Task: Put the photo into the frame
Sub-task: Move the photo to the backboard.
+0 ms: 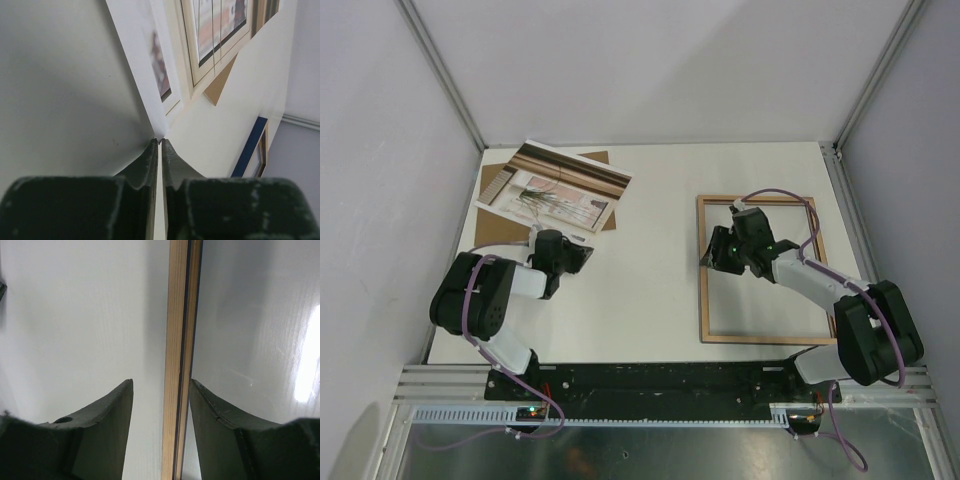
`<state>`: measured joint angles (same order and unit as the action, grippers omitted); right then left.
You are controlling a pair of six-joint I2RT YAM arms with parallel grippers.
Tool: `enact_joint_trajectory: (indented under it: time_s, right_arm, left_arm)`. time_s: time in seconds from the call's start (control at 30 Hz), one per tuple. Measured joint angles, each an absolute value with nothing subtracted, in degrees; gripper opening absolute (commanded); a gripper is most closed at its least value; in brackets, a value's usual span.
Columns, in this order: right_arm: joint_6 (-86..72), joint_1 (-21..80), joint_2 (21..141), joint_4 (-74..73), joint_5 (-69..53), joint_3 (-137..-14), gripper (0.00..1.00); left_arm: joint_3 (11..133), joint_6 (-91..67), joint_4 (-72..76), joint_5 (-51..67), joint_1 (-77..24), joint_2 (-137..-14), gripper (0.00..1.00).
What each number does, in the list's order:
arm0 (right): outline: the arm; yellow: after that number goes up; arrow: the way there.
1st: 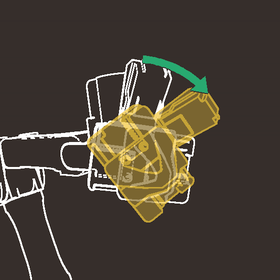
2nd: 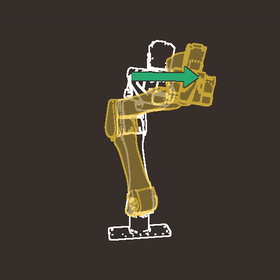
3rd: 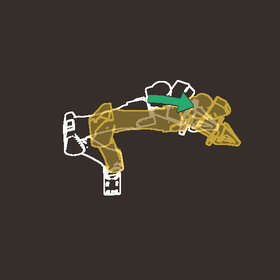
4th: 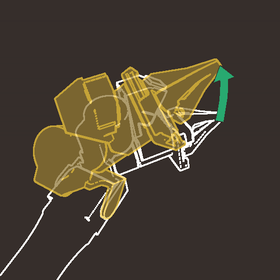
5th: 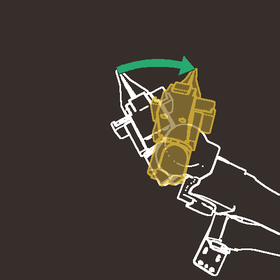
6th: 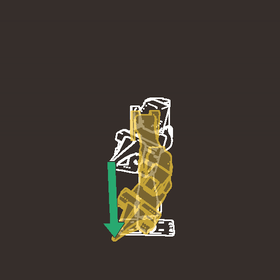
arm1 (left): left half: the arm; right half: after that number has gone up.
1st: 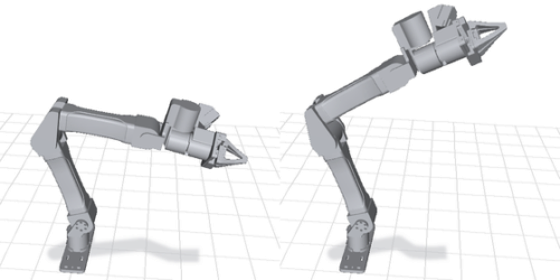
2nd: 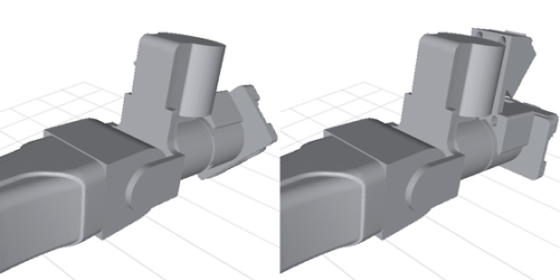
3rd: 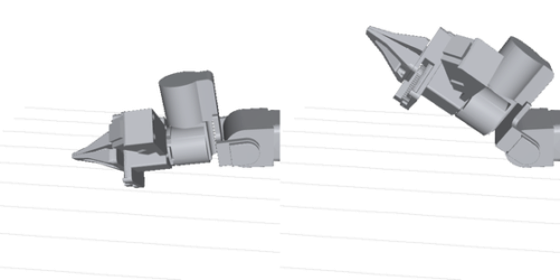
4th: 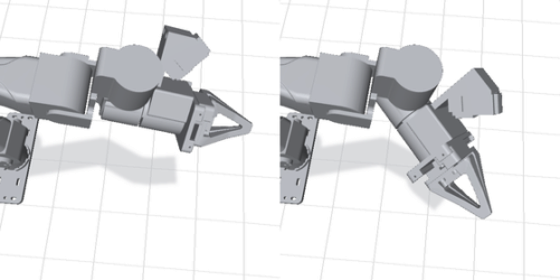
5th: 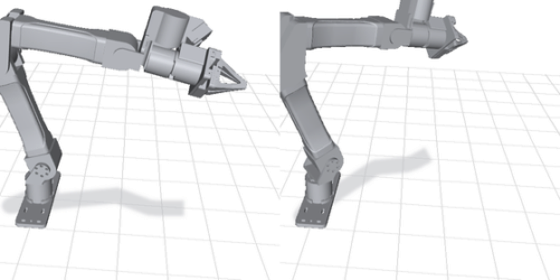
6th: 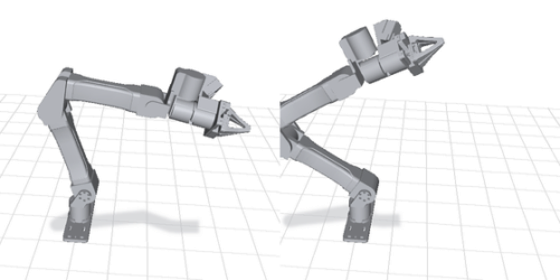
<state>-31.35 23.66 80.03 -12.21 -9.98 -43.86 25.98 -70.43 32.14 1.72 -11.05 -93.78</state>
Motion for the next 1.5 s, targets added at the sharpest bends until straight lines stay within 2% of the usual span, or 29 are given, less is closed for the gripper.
enact_joint_trajectory:
  time_s: [0.13, 0.3, 0.53, 0.8, 0.97, 1.3, 1.5]
  right_arm:
    - [-31.38, 23.92, 80.16, -11.97, -9.98, -43.86, 0.54]
    - [-31.44, 24.49, 81.08, -10.76, -10.0, -43.86, 0.55]
    - [-32.08, 26.04, 83.11, -7.73, -10.22, -44.49, 0.59]
    - [-35.2, 28.69, 89.14, -1.37, -11.09, -48.99, 0.75]
    - [-39.97, 31.22, 94.17, 5.08, -12.05, -51.29, 0.79]
    - [-53.32, 36.29, 107.33, 19.66, -15.16, -53.1, 0.82]
    - [-58.54, 37.45, 111.02, 25.67, -15.05, -54.74, 0.82]
  left_arm:
    - [25.98, -69.87, 31.81, 1.72, -11.05, -93.76, 0.0]
    - [25.91, -68.9, 31.07, 1.98, -10.98, -92.95, 0.0]
    - [24.67, -67.57, 27.16, 4.84, -10.96, -85.3, 0.0]
    - [24.21, -66.92, 19.79, 8.05, -12.75, -75.72, 0.0]
    - [23.97, -66.96, 16.4, 9.21, -15.62, -72.58, 0.0]
    - [23.31, -67.02, 13.47, 9.72, -20.29, -70.7, 0.0]
    - [22.57, -67.02, 12.69, 9.87, -21.45, -70.02, 0.0]
